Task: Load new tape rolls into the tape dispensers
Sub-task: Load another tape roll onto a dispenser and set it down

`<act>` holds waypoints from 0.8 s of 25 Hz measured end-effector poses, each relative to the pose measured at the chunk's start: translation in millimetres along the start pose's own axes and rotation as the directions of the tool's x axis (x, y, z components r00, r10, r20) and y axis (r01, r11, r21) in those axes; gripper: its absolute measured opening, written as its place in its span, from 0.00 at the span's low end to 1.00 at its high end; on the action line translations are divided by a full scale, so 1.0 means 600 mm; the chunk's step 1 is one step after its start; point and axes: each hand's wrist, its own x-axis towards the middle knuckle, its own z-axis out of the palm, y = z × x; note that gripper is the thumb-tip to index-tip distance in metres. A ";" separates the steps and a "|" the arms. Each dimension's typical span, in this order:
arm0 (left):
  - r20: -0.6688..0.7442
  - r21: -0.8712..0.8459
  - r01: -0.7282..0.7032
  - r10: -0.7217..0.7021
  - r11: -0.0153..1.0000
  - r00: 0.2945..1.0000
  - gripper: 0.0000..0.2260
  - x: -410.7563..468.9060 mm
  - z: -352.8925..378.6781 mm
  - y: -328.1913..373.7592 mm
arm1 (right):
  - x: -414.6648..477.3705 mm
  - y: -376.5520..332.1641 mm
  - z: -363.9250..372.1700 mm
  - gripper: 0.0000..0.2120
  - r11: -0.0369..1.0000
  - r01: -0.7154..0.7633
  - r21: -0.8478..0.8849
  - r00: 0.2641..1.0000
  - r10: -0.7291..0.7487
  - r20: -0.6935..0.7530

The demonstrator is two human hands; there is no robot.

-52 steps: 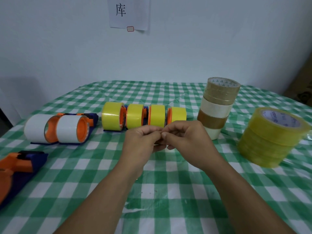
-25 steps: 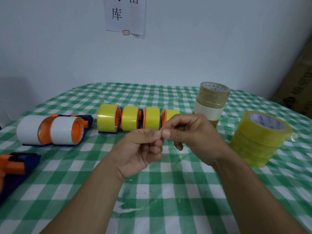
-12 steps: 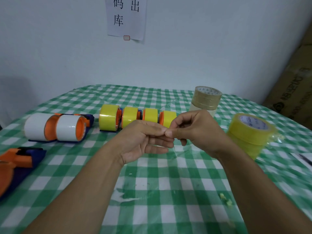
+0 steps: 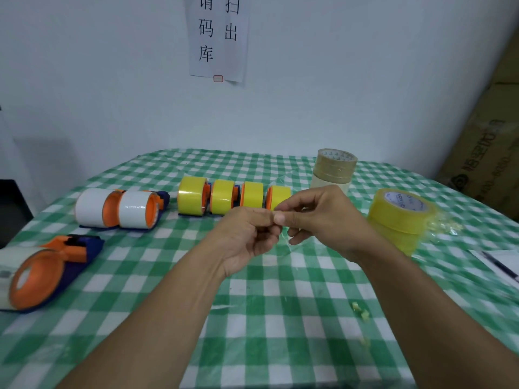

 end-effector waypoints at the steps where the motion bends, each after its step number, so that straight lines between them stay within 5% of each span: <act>1: -0.034 -0.027 -0.011 0.010 1.000 0.999 0.07 -0.001 0.005 -0.005 | -0.002 0.000 0.000 0.07 1.000 -0.005 0.018 1.000 0.005 -0.005; 8: -0.058 -0.344 0.062 -0.087 0.937 0.995 0.07 -0.011 0.051 -0.056 | -0.020 0.014 -0.015 0.07 0.998 -0.046 -0.039 0.995 0.042 -0.091; 11: -0.010 -0.190 0.130 -0.135 0.973 0.991 0.11 -0.012 0.060 -0.059 | -0.036 0.035 -0.029 0.09 0.957 -0.088 -0.277 0.992 0.059 -0.113; 14: -0.048 0.041 0.165 -0.163 0.985 0.985 0.12 -0.010 0.068 -0.063 | -0.057 0.044 -0.040 0.15 0.797 -0.166 -0.581 0.986 0.143 -0.085; 20: -0.014 0.447 0.161 -0.173 0.880 0.985 0.06 -0.015 0.092 -0.093 | -0.080 0.067 -0.052 0.23 0.649 -0.196 -0.735 0.980 0.138 -0.141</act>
